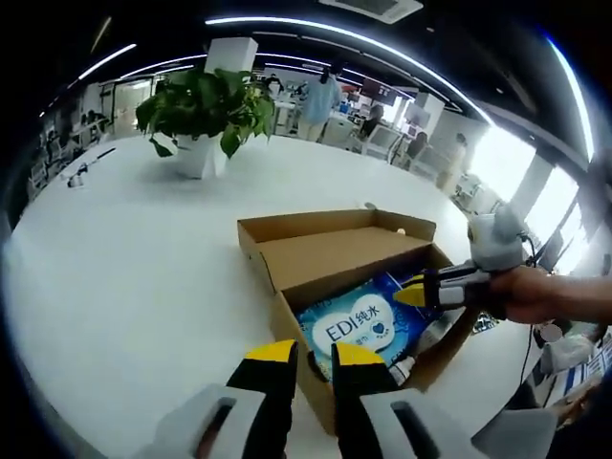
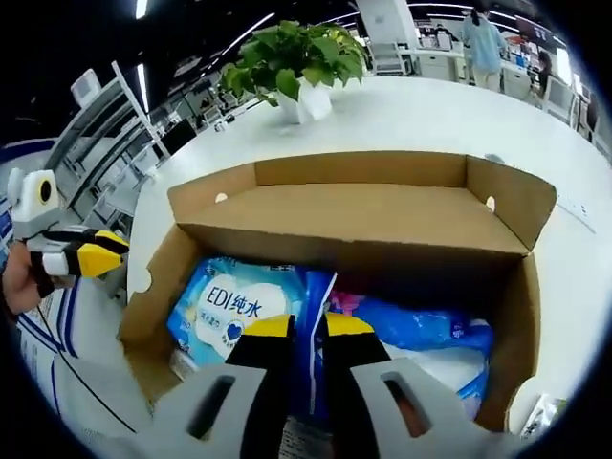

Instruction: Operate the shoe box by opening the lid, removing the specified soft item, and placing it in the target area until the item is outside and the box remains undamaged.

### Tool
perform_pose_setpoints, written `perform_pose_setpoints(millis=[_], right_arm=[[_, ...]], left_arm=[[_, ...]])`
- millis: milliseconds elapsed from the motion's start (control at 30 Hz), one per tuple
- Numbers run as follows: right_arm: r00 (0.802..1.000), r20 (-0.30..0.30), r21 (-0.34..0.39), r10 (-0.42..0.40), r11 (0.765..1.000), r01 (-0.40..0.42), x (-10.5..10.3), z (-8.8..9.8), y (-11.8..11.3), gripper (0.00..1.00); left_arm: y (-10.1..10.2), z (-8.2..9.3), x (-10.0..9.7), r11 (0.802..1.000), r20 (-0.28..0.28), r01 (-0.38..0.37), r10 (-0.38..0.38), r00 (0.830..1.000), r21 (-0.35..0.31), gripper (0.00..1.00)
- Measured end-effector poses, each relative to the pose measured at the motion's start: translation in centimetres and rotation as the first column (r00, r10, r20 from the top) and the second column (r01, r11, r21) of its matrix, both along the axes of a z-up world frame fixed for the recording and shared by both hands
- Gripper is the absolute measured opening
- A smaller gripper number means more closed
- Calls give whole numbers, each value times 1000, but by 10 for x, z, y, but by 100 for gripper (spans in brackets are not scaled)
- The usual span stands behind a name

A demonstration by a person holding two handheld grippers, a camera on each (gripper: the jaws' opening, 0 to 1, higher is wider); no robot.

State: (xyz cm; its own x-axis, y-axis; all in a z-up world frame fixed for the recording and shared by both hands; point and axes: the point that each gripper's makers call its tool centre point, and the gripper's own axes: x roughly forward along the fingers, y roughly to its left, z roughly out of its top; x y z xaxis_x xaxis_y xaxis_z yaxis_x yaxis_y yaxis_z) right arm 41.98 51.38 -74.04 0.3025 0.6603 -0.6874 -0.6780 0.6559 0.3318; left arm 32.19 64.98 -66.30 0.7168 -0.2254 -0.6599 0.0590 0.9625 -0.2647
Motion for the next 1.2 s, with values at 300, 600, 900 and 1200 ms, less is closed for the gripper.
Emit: perform_pose_setpoints(millis=[300,600,900,1200], right_arm=[[999,21,8,26,1000,-26,-2,4,3,1],[1000,16,-7,23,1000,-23,-4,2,2,2],[998,41,-43,57,998,-55,-7,4,3,0],[994,91,-44,53,998,-50,-5,17,-4,0]], left_arm=[[-3,2,3,1000,2,3,-3,1000,3,14],[-10,3,4,1000,3,19,-19,1000,3,14],[-13,6,7,1000,9,28,-28,1000,-1,14],[-21,6,9,999,5,53,-53,999,-1,14]])
